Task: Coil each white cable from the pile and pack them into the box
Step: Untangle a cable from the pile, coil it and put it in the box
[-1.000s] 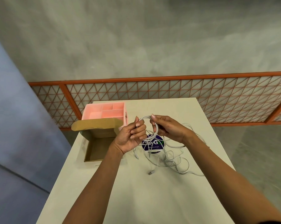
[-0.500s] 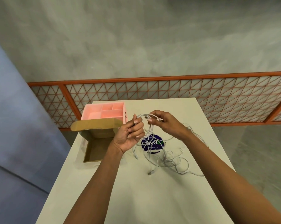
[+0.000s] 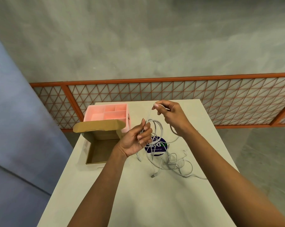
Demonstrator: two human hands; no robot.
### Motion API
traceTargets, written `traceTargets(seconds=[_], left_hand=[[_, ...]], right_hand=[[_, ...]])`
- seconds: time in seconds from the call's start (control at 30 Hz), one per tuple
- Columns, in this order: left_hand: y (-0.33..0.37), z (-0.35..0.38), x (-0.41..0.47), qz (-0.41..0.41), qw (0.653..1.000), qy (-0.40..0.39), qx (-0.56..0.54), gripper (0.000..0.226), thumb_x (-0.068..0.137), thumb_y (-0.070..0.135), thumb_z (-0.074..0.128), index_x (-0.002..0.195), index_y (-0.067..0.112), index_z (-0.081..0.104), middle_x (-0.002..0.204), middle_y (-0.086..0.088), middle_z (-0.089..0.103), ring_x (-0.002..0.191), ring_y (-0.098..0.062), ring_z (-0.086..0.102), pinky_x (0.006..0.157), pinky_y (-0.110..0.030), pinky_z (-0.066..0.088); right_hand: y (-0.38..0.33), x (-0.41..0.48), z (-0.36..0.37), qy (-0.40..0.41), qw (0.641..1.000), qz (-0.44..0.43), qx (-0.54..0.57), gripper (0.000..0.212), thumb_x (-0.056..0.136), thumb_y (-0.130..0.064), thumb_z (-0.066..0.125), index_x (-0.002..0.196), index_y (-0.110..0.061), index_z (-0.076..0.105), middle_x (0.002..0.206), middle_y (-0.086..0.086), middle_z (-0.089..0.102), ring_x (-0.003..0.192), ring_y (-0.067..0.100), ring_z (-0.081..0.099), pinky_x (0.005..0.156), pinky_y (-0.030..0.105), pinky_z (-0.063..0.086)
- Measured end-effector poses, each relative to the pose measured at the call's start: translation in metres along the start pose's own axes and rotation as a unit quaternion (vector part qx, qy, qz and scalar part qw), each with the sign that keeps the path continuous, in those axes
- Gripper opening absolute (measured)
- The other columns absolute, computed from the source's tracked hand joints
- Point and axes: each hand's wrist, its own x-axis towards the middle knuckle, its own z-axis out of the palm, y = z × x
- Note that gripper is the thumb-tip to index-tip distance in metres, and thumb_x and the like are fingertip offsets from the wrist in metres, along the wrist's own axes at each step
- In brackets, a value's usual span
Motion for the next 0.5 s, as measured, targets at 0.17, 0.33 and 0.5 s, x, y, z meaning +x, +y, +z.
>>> traceTargets(seconds=[0.17,0.33,0.5], left_hand=[[-0.004,-0.001,-0.001,0.014,0.992,0.108,0.068,0.031,0.077,0.044,0.071,0.073,0.015,0.059,0.043,0.008,0.041,0.036,-0.003,0.041,0.048,-0.018,0.048],[0.002,0.000,0.001,0.018,0.998,0.026,-0.045,0.030,0.094,0.034,0.054,0.074,0.011,0.055,0.037,0.005,0.044,0.025,-0.003,0.038,0.038,-0.016,0.041],[0.005,-0.007,0.002,0.036,0.985,-0.078,-0.146,0.042,0.104,0.028,0.022,0.083,0.005,0.051,0.044,0.000,0.037,0.032,-0.011,0.031,0.046,-0.021,0.038]], right_hand=[[0.003,-0.004,0.000,0.018,0.999,0.029,0.013,0.020,0.094,-0.021,0.057,0.092,-0.005,0.069,0.066,-0.006,0.053,0.046,-0.002,0.045,0.045,0.010,0.028],[0.016,-0.009,-0.001,-0.003,0.993,0.115,0.025,0.020,0.095,-0.030,0.055,0.090,-0.018,0.069,0.073,-0.011,0.058,0.046,0.004,0.028,0.043,0.016,0.024],[0.022,-0.020,-0.002,-0.177,0.955,0.214,0.106,0.043,0.099,-0.041,0.039,0.114,-0.011,0.065,0.098,-0.003,0.073,0.045,0.004,0.019,0.037,0.012,0.020]])
